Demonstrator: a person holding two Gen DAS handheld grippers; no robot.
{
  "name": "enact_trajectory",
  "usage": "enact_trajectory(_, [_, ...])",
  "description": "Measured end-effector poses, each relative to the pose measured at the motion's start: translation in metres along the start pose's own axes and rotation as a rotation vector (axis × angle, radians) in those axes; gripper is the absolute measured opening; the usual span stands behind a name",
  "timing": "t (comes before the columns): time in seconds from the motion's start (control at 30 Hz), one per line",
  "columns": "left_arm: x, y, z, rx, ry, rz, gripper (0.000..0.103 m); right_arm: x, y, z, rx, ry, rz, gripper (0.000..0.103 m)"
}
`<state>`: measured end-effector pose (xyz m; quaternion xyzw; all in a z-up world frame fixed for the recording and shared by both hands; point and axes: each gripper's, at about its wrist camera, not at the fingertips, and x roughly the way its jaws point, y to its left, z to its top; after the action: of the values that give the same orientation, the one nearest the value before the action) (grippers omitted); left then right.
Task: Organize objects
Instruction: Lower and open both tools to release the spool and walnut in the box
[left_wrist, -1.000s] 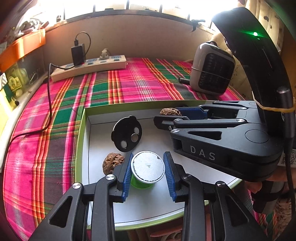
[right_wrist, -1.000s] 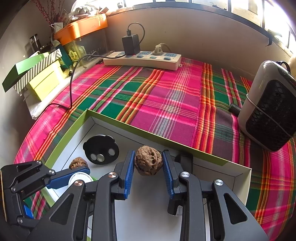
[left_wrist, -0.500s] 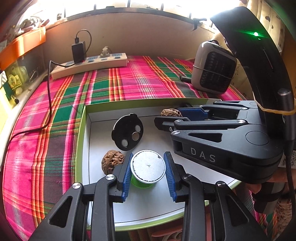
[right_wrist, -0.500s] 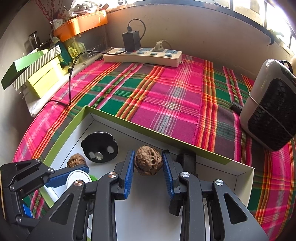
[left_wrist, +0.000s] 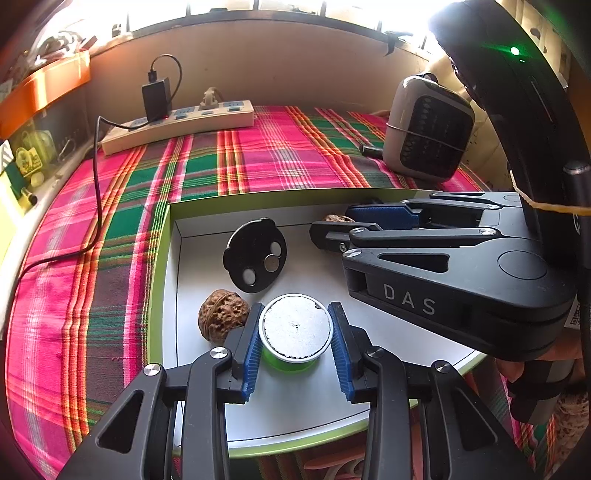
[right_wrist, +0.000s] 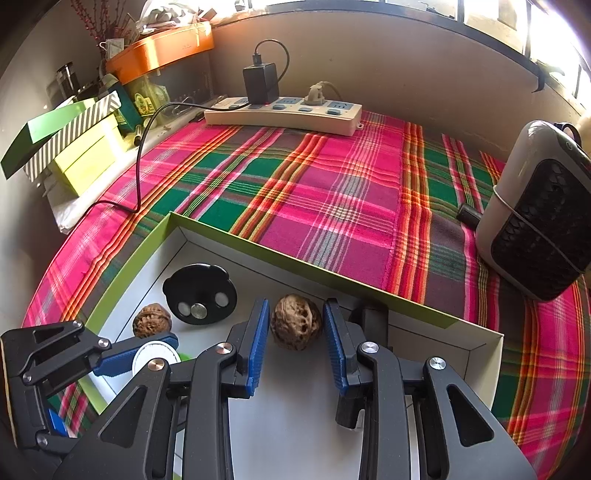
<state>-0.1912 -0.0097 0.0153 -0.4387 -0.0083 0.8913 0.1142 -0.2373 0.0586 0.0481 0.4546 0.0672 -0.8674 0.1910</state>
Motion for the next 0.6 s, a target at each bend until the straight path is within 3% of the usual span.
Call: enact_trajectory(0.6, [-0.012, 0.000, -0.002, -0.006, -0.025, 0.014, 0.040, -0.012, 0.002, -0.003, 0.013, -0.031, -0.002, 0.044])
